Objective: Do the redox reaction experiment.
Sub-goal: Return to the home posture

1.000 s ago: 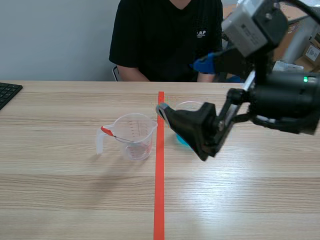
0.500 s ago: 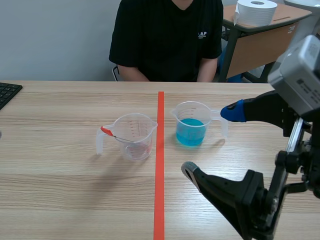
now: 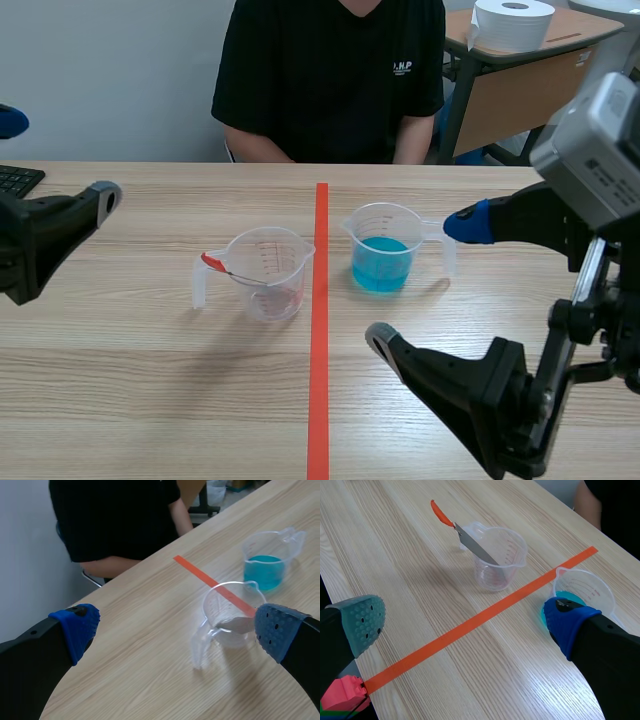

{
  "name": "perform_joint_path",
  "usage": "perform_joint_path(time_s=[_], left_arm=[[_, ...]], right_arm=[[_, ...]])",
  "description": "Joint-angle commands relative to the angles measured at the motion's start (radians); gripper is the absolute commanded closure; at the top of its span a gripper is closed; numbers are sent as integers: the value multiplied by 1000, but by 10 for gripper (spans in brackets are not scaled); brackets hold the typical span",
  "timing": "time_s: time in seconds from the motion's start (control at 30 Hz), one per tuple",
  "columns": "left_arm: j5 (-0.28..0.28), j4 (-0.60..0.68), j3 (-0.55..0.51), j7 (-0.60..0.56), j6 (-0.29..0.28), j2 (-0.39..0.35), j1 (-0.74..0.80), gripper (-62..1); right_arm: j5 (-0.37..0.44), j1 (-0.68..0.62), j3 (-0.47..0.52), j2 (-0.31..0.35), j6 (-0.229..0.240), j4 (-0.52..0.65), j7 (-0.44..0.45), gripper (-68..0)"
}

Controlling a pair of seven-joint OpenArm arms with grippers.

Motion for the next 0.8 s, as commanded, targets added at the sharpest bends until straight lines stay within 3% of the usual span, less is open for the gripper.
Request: perform_joint_path(time_s=[0.0, 0.33, 0.77], left_arm=[[-7, 2, 10, -16, 11, 8, -9, -623], [-7, 2, 118, -60, 71, -1, -44, -623], [-7, -32, 130, -68, 92, 22, -43, -623]], right_arm=[[11, 20, 4, 11, -1, 10, 10, -667], [10, 20, 4, 11, 0, 10, -16, -667], [10, 20, 4, 10, 0, 10, -19, -667]])
